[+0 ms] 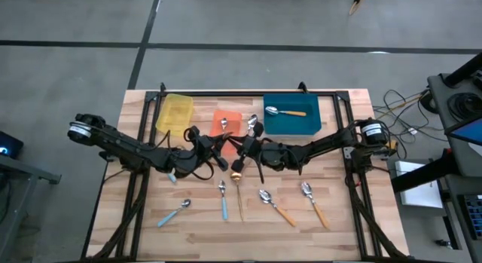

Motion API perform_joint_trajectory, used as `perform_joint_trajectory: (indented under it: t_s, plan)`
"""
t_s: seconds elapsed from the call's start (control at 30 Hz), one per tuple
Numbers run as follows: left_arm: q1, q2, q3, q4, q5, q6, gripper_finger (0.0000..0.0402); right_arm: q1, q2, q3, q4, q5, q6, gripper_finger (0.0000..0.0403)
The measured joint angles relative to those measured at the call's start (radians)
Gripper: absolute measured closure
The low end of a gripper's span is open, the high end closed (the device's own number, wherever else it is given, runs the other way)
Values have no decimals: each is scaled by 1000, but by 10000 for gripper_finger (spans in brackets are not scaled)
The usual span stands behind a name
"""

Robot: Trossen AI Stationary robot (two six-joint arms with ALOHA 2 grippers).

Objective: Sort silverware by color (type)
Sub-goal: Put the gold spoon into the yellow bin

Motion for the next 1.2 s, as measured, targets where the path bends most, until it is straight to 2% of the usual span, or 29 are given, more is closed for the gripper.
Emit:
perform_joint_trajectory:
  t_s: [0.27, 0.57, 0.67, 0.87, 1.2]
  plan:
    - [0, 1, 0, -5, 9, -7, 400, 0, -6, 3, -37, -11, 28, 382]
    - [0, -3, 0, 8, 13, -12, 401, 0, -9, 3, -53, -10, 48, 307]
    - [0, -20, 0, 3, 12, -7, 401, 0, -21, 2, -89, -10, 58, 294]
    - [3, -118, 0, -74, 8, 18, 401, 0, -97, 2, -223, -9, 90, 291]
    - [80, -396, 0, -437, 22, -10, 401, -16, -265, 2, -599, -19, 70, 291]
